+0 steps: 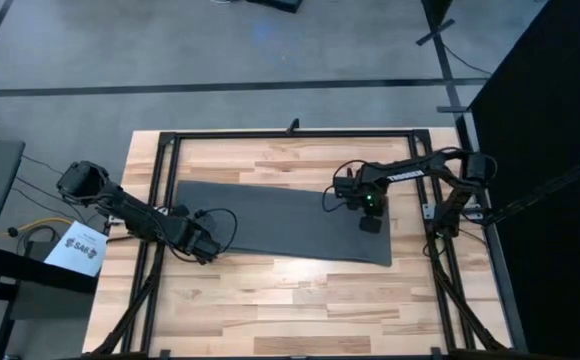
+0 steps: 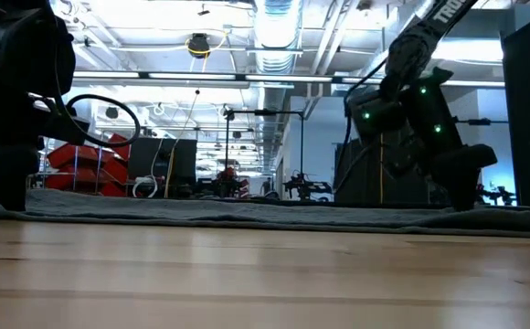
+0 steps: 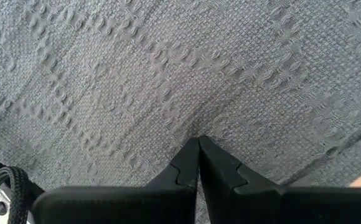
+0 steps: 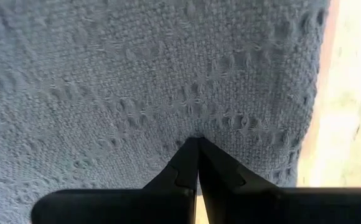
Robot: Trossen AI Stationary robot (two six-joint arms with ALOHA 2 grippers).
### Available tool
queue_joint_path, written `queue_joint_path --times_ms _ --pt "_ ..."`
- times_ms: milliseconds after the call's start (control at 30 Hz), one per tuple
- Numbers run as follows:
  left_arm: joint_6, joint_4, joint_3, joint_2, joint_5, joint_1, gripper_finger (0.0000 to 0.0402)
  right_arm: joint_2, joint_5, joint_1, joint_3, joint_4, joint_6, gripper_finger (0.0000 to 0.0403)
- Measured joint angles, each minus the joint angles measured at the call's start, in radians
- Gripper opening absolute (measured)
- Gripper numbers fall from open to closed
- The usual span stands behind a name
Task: Roll towel
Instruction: Roll the gray towel
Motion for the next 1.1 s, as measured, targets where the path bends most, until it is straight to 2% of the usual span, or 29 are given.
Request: queue_joint_path --times_ms 400,800,933,1100 --pt "-0.004 -0.016 0.0 0.0 -0.002 -0.005 0.0 -0.173 0.071 -0.042 -0.008 0.008 0.004 0.0" --pt "-0.011 -0.014 0.001 0.0 -0.003 -0.006 0.0 -0.15 0.138 -0.192 -0.048 0.109 -0.068 0.0" --pt "-0.014 -0.013 0.001 0.0 -0.004 -0.011 0.0 -0.15 0.138 -0.21 -0.054 0.128 -0.085 0.0" --pt "-0.013 -0.013 0.001 0.0 -0.006 -0.013 0.0 -0.175 0.147 -0.202 -0.026 0.043 -0.083 0.0"
